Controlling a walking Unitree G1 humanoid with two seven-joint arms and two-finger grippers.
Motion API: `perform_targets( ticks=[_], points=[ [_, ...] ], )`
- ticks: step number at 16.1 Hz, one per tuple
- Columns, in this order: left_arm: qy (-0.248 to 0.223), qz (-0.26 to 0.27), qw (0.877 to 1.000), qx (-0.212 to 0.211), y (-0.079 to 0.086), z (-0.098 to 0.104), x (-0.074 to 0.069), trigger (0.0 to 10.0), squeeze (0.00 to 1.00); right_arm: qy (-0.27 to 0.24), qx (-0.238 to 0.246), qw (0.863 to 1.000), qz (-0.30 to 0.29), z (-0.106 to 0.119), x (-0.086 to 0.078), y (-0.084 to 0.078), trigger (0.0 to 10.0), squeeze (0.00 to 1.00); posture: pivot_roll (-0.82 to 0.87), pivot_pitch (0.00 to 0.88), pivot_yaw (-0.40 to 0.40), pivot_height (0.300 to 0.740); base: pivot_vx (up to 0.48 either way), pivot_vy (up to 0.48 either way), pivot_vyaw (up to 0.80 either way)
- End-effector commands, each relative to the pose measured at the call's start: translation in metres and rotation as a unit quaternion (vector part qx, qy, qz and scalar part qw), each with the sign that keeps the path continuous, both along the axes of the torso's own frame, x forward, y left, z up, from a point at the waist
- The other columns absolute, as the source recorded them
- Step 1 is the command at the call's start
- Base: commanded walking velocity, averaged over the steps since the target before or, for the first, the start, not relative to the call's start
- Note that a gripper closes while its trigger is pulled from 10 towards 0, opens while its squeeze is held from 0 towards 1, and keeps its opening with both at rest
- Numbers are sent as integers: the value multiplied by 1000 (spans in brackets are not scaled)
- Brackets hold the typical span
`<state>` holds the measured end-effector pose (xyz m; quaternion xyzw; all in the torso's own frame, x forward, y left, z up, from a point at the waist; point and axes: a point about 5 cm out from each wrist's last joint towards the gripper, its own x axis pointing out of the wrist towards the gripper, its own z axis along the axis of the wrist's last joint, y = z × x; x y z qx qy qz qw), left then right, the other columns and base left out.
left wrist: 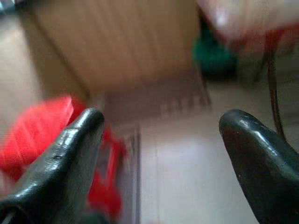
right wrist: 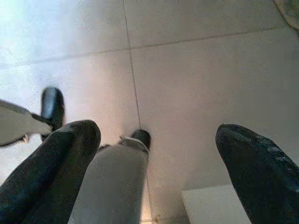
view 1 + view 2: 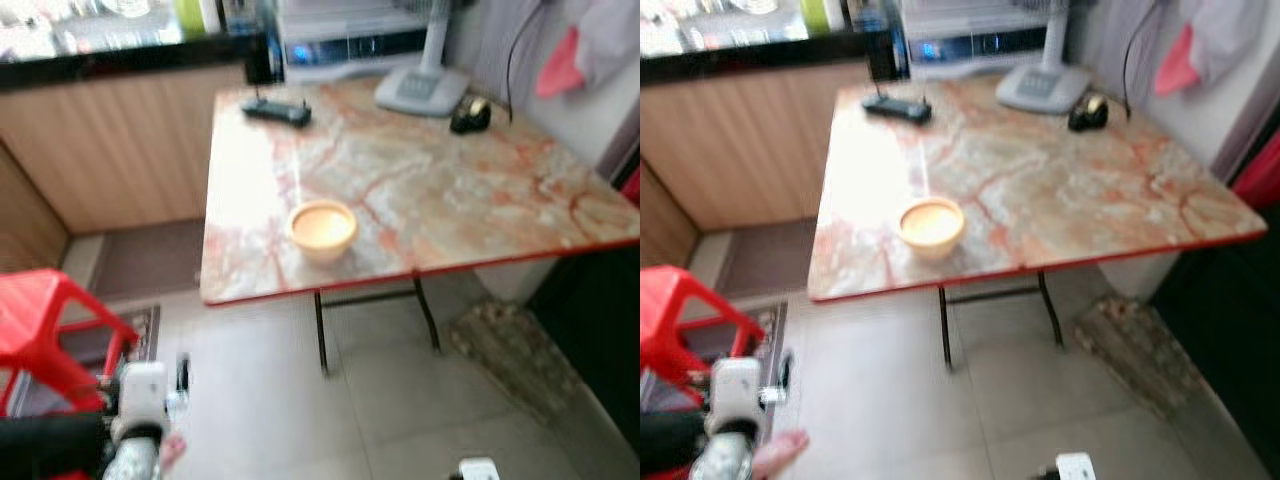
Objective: Restocking fridge
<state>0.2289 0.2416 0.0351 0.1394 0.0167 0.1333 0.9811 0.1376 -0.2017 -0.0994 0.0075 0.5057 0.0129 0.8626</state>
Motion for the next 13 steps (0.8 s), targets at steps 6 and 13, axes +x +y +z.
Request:
perform_targets(
  ticks=[6, 13],
  points=[
    [-142, -60, 988, 13, -18, 77, 20, 10000, 0, 3, 0, 1000, -2, -1, -4, 0, 10000, 0, 46, 54, 48, 740, 0, 0, 0],
    [-123, -150, 975, -110, -64, 107, 49, 10000, 0, -8, 0, 1000, -17, 0, -2, -2, 10000, 0, 16, 82, 49, 740, 48, 0, 0]
  ],
)
